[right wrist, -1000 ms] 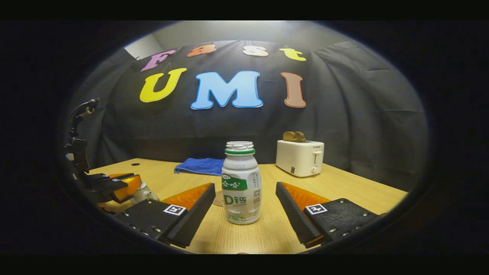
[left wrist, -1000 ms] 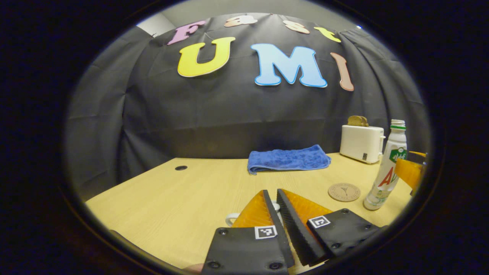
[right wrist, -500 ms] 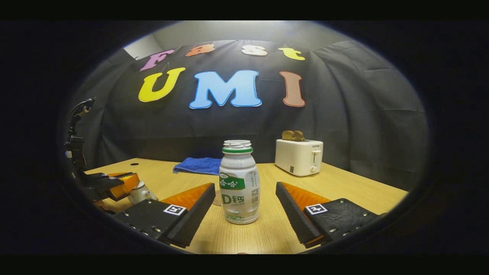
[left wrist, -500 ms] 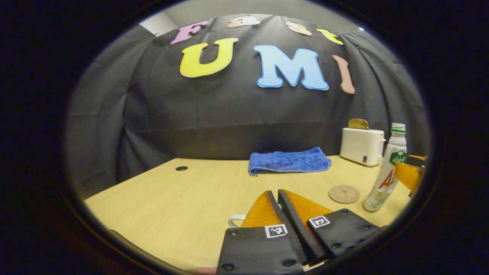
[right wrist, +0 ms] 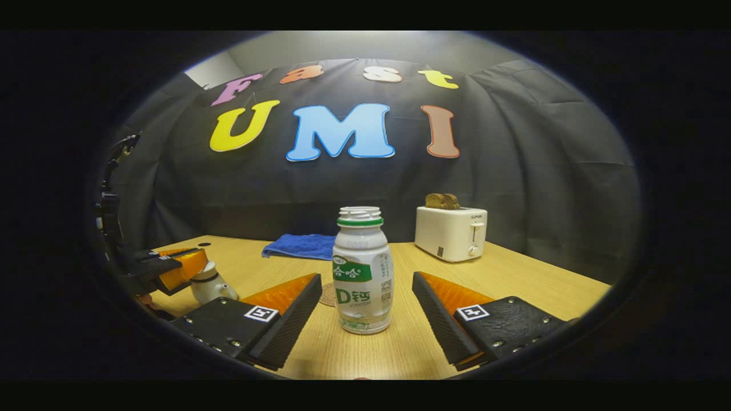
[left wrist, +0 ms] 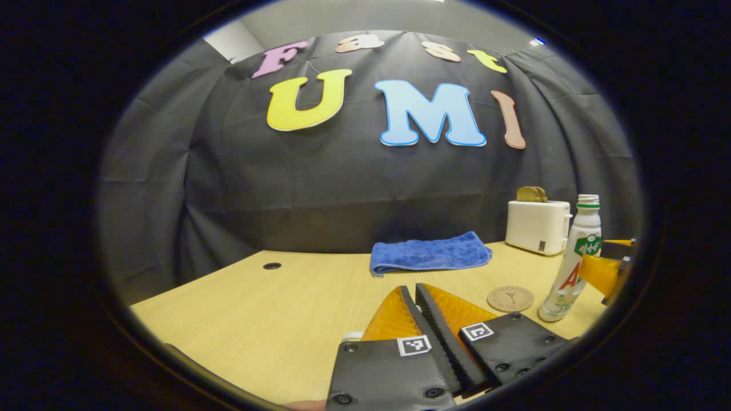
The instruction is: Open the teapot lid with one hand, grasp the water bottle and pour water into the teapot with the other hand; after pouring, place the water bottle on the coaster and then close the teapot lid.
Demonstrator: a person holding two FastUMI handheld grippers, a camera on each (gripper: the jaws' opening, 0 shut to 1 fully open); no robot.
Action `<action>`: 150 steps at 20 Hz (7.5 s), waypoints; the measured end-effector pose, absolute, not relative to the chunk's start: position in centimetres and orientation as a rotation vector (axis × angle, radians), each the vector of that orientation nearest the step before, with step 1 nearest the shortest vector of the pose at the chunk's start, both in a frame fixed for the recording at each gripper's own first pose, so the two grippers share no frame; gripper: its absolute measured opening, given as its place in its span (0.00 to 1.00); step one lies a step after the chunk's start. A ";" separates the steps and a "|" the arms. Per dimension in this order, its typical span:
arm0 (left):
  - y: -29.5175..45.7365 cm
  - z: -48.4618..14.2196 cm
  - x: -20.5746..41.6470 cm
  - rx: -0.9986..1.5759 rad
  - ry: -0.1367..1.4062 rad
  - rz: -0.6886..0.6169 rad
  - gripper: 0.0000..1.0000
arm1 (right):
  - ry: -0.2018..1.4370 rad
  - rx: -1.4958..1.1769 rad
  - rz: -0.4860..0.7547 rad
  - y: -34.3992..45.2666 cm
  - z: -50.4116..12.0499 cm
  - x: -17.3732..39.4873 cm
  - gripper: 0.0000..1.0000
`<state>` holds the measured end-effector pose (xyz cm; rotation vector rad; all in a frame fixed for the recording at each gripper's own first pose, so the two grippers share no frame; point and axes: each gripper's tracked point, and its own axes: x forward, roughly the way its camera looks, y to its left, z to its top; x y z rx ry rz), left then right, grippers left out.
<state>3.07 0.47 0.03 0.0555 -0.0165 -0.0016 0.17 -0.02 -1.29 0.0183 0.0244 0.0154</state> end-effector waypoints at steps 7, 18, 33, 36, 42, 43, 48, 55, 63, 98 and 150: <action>1.4 1.4 2.3 0.039 -0.052 0.013 0.07 | 0.041 0.017 0.016 0.1 -1.7 0.6 0.98; 6.2 1.6 1.2 0.030 -0.063 0.070 0.07 | 0.115 0.013 -0.003 -0.4 -3.3 2.8 0.98; 10.5 0.8 0.4 0.029 -0.048 0.122 0.07 | 0.137 -0.060 0.040 1.1 -3.7 3.5 0.76; 10.7 1.0 0.3 0.028 -0.051 0.123 0.07 | 0.135 -0.097 0.054 1.7 -3.6 3.4 0.73; 11.1 0.9 0.2 0.027 -0.050 0.126 0.07 | 0.114 -0.181 0.051 2.3 -2.7 3.3 0.73; 11.2 0.9 0.3 0.026 -0.051 0.126 0.07 | 0.108 -0.215 0.046 2.3 -2.4 3.4 0.73; 12.1 0.9 0.2 0.023 -0.054 0.132 0.07 | 0.061 -0.369 0.057 3.6 -0.7 4.0 0.69; 14.7 0.7 -0.2 0.017 -0.051 0.159 0.07 | 0.010 -0.623 0.077 6.1 0.4 5.0 0.69; 16.3 0.3 -0.6 0.009 -0.045 0.177 0.07 | -0.079 -0.904 0.099 9.3 1.7 5.5 0.69; 16.1 -0.1 -0.6 0.000 -0.036 0.155 1.00 | -0.235 -1.736 0.196 13.2 0.3 6.2 0.69; 15.4 -0.2 -0.7 0.014 -0.026 0.131 0.08 | -0.379 -1.965 0.160 14.2 2.1 6.6 0.69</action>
